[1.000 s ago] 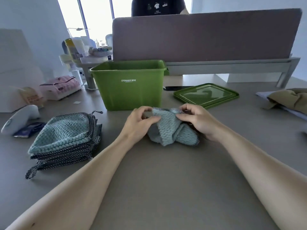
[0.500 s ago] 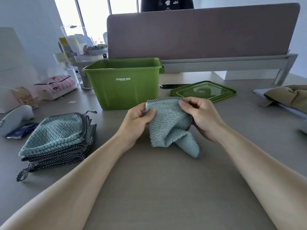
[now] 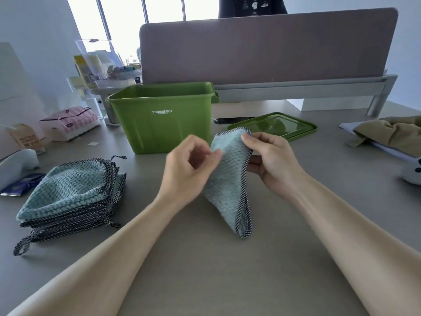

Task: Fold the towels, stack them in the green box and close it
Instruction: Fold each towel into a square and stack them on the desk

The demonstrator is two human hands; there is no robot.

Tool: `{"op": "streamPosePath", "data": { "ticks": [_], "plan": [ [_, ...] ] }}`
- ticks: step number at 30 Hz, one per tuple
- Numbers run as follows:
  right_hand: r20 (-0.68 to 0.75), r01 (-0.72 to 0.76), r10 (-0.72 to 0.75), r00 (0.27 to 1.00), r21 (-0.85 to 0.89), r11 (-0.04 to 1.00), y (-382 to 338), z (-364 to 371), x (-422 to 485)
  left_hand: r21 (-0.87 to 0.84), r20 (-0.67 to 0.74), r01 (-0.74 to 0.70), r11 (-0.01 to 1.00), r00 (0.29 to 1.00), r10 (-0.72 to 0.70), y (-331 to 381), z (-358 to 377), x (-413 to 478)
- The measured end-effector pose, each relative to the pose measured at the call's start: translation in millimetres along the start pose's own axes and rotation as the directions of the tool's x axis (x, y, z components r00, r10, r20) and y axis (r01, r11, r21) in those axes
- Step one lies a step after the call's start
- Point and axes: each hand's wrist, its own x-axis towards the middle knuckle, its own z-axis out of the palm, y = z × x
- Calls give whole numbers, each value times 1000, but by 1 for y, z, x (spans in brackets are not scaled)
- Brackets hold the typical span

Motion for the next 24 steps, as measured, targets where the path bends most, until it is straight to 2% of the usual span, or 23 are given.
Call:
{"op": "streamPosePath", "data": {
  "ticks": [3,6,11,14,18,24],
  "plan": [
    [146,11,-11,989,-4,1000,2,7,-6,-49,167,85,995,983,-76,8,14,-7],
    [217,34,-22,976,-52,998,5,8,-9,-73,166,143,987,978,-130,7,14,-6],
    [197,56,-30,980,-128,990,4,6,-9,-94,192,111,989,977,-91,-4,6,-3],
    [179,73,-42,983,-169,983,5,7,-11,-78,158,145,986,979,-131,-2,6,-3],
    [136,88,-58,989,-224,970,6,8,-10,-137,216,169,976,967,-137,-8,9,-3],
    [144,94,-65,987,-202,975,1,8,-11,-243,186,269,932,956,-228,-2,9,-2]
  ]
}}
